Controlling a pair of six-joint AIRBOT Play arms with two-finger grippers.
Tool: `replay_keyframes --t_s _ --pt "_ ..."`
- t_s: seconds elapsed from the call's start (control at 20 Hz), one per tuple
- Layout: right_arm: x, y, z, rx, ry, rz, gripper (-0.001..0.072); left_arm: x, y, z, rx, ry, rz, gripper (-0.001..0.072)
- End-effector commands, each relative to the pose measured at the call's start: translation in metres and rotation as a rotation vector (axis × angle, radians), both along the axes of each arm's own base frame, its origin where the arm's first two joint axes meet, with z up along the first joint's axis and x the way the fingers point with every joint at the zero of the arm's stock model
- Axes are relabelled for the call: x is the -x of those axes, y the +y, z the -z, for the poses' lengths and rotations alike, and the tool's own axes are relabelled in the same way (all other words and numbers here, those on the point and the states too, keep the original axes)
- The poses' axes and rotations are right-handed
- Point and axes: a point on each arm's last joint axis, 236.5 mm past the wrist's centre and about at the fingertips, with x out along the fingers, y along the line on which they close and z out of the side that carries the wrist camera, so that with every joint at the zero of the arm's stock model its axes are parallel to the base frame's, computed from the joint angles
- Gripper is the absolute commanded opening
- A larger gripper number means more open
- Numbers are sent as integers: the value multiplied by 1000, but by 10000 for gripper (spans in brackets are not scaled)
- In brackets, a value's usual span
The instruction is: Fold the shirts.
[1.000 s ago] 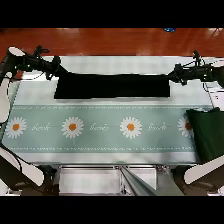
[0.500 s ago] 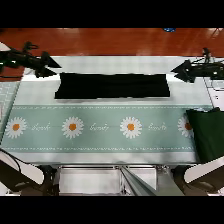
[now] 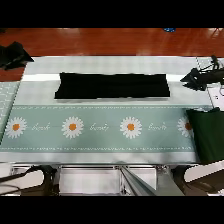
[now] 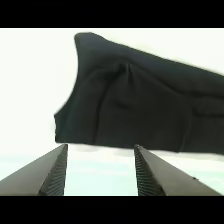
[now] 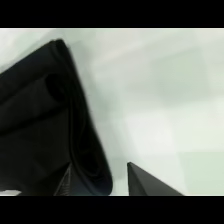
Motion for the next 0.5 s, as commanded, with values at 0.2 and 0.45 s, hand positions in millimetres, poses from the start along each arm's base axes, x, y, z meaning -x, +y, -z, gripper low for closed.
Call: replay_keyframes --t_s 0.2,0.45 --pt "-22 58 47 -48 28 -32 421 56 -91 57 -36 5 177 507" --pt "-16 98 61 -116 71 -95 396 54 -115 82 0 48 192 507"
